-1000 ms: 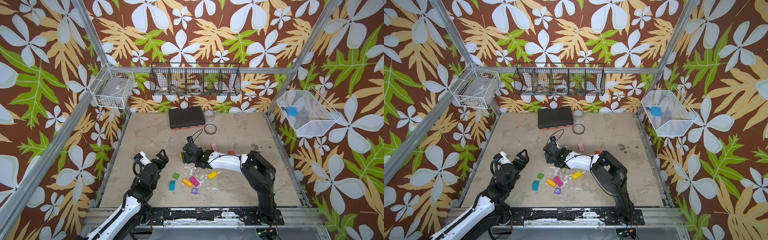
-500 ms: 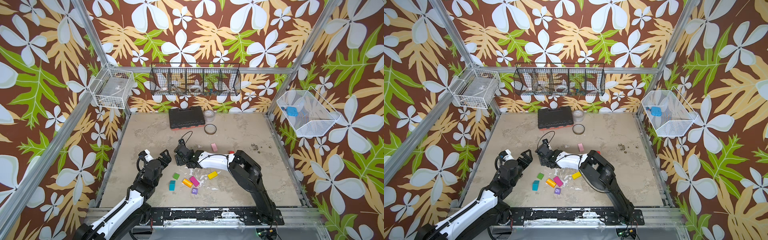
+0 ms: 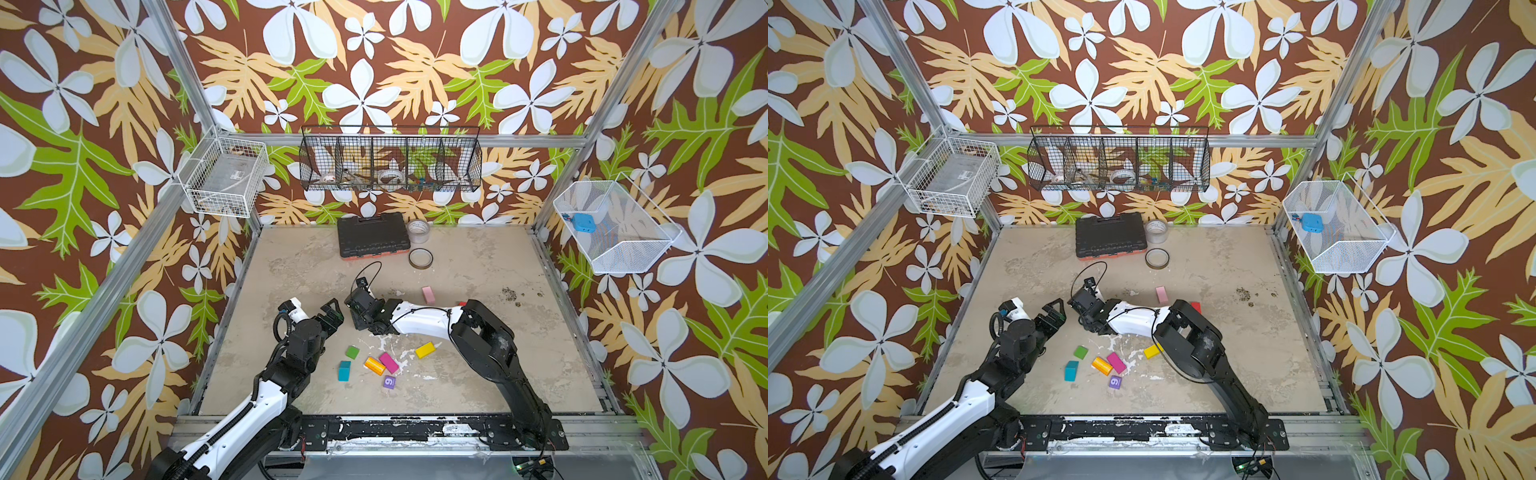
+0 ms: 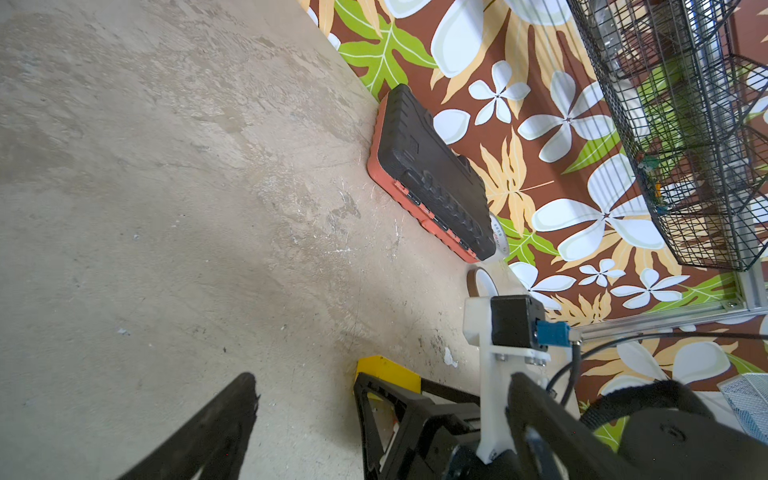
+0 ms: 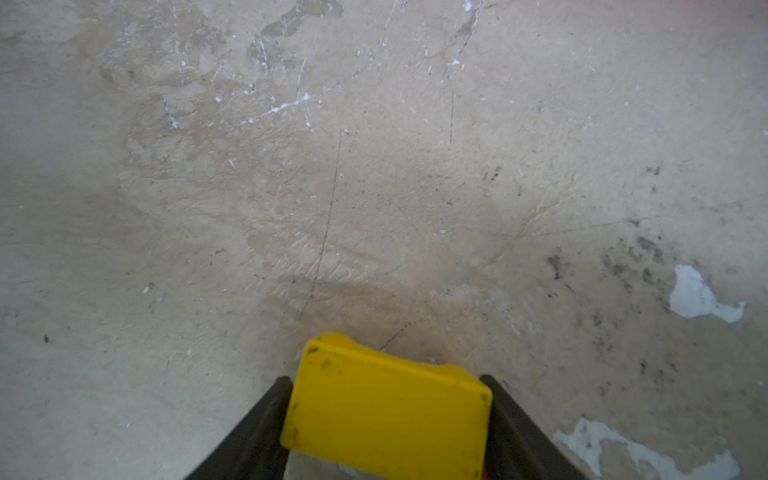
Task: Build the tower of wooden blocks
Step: 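Carry the yellow block to the red arch block and release it beside it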
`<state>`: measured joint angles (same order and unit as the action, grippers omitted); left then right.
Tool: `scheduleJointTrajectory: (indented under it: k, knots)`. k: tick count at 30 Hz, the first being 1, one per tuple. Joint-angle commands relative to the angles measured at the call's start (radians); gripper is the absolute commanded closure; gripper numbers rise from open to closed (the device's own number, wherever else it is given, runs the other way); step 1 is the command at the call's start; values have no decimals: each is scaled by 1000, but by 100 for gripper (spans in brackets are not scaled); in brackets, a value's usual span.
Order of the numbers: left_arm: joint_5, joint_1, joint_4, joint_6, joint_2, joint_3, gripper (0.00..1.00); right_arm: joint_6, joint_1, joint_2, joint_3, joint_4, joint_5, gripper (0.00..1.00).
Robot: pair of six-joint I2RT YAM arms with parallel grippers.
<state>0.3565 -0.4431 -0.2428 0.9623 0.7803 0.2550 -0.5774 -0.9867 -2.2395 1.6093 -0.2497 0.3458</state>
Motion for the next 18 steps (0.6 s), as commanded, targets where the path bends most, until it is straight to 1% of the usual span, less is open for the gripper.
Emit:
scheduleJointTrajectory:
  k: [1, 2, 7, 11, 14, 18]
  knots:
    - [-4, 1, -24, -16, -1, 6, 5, -11, -1, -10, 16, -20, 16, 33]
    - [-5, 1, -25, -16, -1, 6, 5, -11, -1, -14, 21, -23, 15, 34]
    - [-11, 1, -31, -20, 5, 6, 5, -7, -1, -18, 33, -25, 3, 47]
    - [-17, 1, -33, -22, 15, 10, 5, 2, 0, 14, 21, -34, 11, 53]
    - [-23, 1, -35, -28, 22, 13, 5, 8, 0, 96, -50, -24, 42, 55]
    - [-52, 2, -52, -42, 34, 16, 5, -4, 2, 277, -245, 18, 108, 56]
